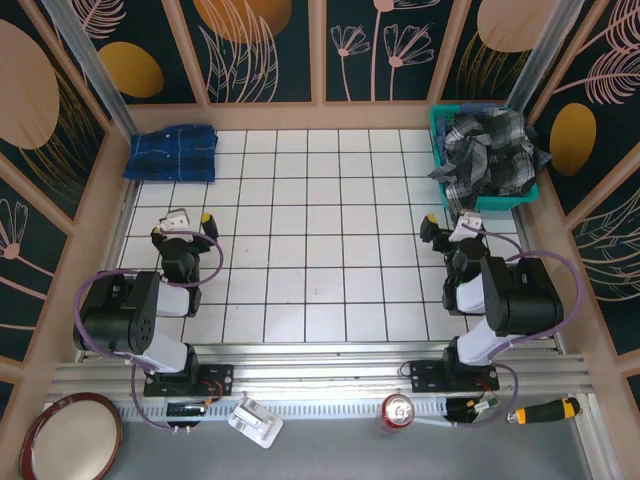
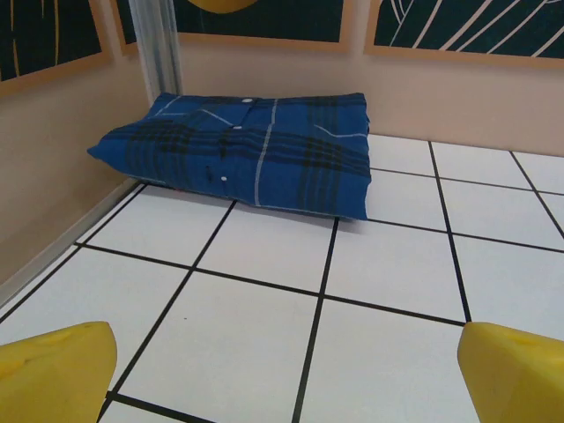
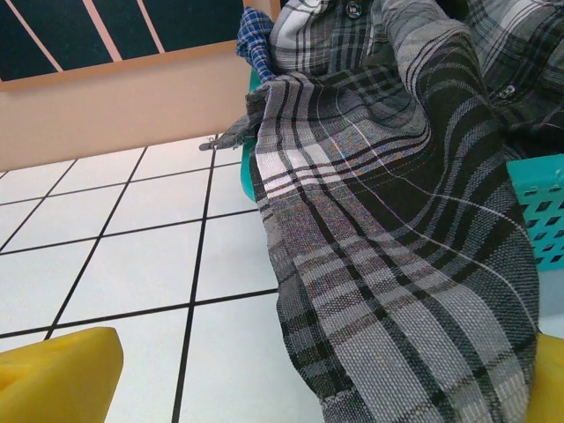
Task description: Fold and stack the long sleeve shirts
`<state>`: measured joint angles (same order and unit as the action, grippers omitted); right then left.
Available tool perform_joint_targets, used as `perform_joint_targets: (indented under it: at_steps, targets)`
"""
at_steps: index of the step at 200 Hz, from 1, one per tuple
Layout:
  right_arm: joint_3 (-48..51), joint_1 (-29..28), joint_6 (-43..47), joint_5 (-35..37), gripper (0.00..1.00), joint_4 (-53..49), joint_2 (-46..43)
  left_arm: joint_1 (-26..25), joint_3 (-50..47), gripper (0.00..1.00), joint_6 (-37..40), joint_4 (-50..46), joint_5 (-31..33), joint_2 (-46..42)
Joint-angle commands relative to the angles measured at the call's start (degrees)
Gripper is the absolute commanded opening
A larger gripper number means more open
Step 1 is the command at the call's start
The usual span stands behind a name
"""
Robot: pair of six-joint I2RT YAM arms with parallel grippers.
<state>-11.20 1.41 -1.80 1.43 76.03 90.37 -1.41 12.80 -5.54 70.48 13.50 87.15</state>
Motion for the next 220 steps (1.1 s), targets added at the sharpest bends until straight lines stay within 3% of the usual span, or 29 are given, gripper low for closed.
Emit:
perform_joint_targets:
  at_steps: [1,158,168,179,187,195,210,220]
  targets:
    - [-0.9,-0.1,0.9,-0.2,0.99,0.9,-0.6,0.2,0.4,0.99,0.2,3.0,-0.4,-0.1]
    - [-0.9,0.1,0.7,-0.2,0.99,0.9,-0.9,0.1,0.7,0.99,0.2,2.7,-0.5,-0.6]
    - [-0.4,-0.2,0.7,2.1,0.99,0.1,-3.5,-0.1,3.1,0.99,0.6,-5.3,-0.6,-4.0]
    - [-0.6,-2.6,2.2,6.6,0.99,-5.6,-10.4,-1.1,8.6,0.99,-0.6,-19.1,3.7,-9.7]
    - [-1.6,-4.6,2.6,9.5,0.99,-11.7,-16.4,-1.2,12.9,0.99,-5.2,-29.3,6.8,-13.8]
    - [-3.6,-5.6,-2.6,12.0,0.99,-18.6,-22.8,-1.2,17.1,0.99,-10.9,-38.4,8.9,-17.7]
    - [-8.2,-3.5,-15.1,8.3,0.99,-38.8,-33.8,-1.2,24.9,0.99,-21.5,-55.0,7.5,-24.0]
    - [-7.5,0.4,-19.2,0.8,0.99,-38.6,-38.7,-1.2,29.9,0.99,-28.3,-65.6,6.4,-26.7]
